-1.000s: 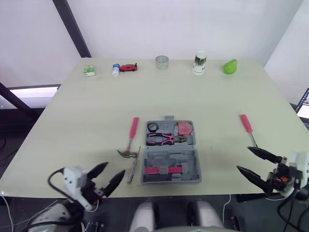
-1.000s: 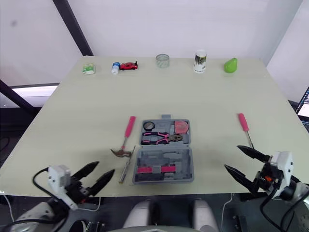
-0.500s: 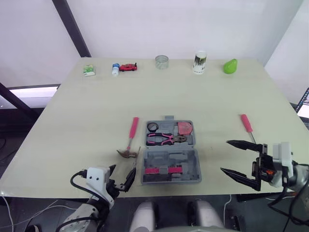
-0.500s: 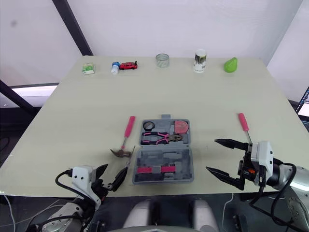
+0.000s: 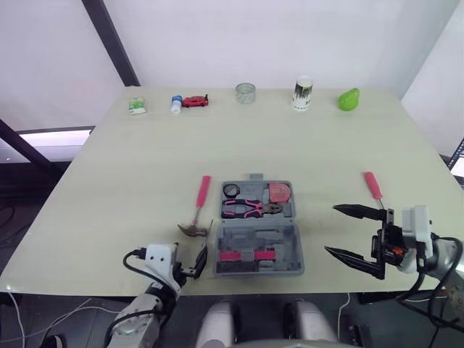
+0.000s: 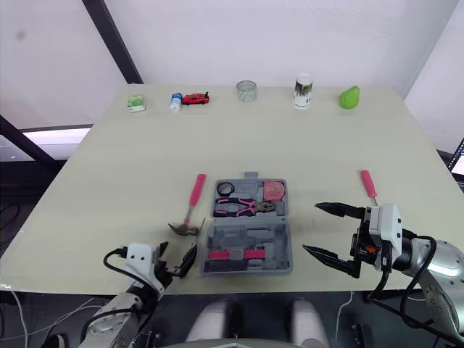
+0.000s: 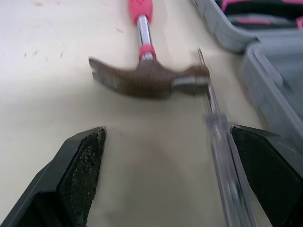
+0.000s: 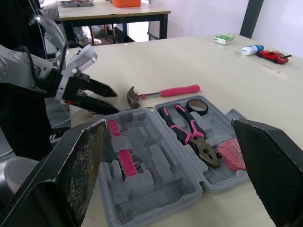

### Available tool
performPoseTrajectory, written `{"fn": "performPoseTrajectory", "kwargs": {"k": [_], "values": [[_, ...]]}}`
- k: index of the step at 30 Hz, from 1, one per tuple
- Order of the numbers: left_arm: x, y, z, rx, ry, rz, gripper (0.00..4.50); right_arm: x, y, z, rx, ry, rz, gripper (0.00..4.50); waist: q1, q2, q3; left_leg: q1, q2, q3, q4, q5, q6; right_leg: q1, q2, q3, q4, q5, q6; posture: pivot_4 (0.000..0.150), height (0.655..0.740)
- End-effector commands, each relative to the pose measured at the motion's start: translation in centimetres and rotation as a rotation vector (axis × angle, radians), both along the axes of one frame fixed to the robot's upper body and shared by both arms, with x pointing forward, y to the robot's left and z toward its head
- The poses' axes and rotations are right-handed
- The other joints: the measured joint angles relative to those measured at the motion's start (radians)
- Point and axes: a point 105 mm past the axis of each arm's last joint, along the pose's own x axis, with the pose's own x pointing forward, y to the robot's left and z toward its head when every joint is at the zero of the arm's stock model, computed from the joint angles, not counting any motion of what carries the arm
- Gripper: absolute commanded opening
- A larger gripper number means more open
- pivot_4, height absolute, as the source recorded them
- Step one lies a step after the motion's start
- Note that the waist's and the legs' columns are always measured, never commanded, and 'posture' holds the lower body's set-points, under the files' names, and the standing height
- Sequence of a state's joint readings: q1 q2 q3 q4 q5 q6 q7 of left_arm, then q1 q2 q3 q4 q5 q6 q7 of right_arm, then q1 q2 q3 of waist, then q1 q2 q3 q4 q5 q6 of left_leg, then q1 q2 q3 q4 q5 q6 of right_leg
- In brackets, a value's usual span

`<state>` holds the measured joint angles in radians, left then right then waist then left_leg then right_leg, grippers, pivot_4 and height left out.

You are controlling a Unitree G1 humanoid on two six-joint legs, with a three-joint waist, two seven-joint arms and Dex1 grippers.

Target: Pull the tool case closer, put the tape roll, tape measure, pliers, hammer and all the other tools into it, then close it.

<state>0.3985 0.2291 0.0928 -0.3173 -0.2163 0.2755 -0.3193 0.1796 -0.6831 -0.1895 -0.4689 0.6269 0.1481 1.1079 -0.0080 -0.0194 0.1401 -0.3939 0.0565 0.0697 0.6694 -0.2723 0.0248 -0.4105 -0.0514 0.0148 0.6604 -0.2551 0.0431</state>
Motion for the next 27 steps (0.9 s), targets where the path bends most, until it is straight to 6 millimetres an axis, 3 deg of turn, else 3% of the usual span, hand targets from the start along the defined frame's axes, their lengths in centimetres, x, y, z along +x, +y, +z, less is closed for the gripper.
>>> {"fn": "performPoseTrajectory", "kwargs": {"k": [1,3,9,17,27], "values": [[0.1,-0.5,-0.5,-0.008,0.027,-0.015,3.63,-0.4,0.7,0.8,0.006,-0.040,0.028,4.50,0.000,0.000,0.000,0.000,0.000,0.000,0.000,0.000,0.000,0.000,0.000,0.000,0.000,0.000,0.000,0.150,0.7400],[0.2,-0.6,-0.4,-0.011,0.031,-0.019,2.58,-0.4,0.8,0.8,0.008,-0.042,0.026,4.50,0.000,0.000,0.000,0.000,0.000,0.000,0.000,0.000,0.000,0.000,0.000,0.000,0.000,0.000,0.000,0.150,0.7400],[-0.2,-0.7,-0.3,-0.015,0.044,-0.017,0.04,-0.5,0.8,0.7,0.008,-0.043,0.023,4.50,0.000,0.000,0.000,0.000,0.000,-0.001,0.000,0.000,0.000,0.000,0.000,0.000,0.000,0.000,0.000,0.150,0.7400],[-1.4,-0.2,0.0,0.024,0.057,-0.037,0.07,-0.6,1.1,0.6,0.014,-0.039,0.035,4.50,-0.004,-0.001,0.000,0.000,0.000,-0.001,0.000,0.000,0.000,0.000,0.000,0.000,0.000,0.000,-0.001,0.150,0.7400],[-1.0,-0.2,1.7,0.038,-0.029,-0.117,0.07,-1.7,1.6,0.0,-0.032,-0.003,0.151,4.50,-0.003,-0.003,0.001,0.000,0.000,-0.001,0.000,0.000,0.000,0.000,0.000,0.000,0.000,-0.002,-0.003,0.150,0.7400]]}}
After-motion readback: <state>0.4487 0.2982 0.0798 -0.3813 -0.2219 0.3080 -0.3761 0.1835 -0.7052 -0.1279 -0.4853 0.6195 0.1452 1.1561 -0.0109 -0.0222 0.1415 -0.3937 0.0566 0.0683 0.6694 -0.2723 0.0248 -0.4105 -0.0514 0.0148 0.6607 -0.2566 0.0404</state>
